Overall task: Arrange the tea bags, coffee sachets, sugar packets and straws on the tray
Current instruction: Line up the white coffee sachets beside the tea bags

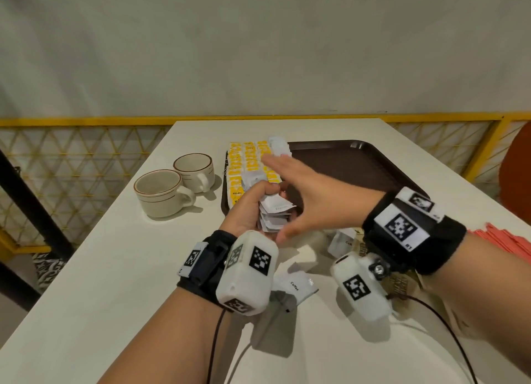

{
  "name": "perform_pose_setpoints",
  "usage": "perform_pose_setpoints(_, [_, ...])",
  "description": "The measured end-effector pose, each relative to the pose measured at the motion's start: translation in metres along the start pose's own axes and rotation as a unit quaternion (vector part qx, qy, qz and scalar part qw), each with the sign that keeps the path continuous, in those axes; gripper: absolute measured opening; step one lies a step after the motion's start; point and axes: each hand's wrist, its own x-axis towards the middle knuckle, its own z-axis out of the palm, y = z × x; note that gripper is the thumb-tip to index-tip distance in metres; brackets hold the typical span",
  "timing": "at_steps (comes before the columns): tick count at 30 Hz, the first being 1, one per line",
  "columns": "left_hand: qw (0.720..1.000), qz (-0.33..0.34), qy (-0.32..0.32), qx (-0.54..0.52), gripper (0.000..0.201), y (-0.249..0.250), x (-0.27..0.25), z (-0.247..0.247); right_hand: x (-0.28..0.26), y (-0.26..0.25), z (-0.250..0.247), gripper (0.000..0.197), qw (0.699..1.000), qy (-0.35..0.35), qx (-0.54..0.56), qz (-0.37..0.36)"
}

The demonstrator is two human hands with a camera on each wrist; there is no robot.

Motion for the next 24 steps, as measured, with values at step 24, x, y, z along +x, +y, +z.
perform_pose_setpoints(24, [0.994, 0.011, -0.031, 0.100, 0.038, 0.000, -0.012, 0.000, 0.024, 0.013, 0.006, 0.102, 0.999, 0.024, -0.006, -0.049])
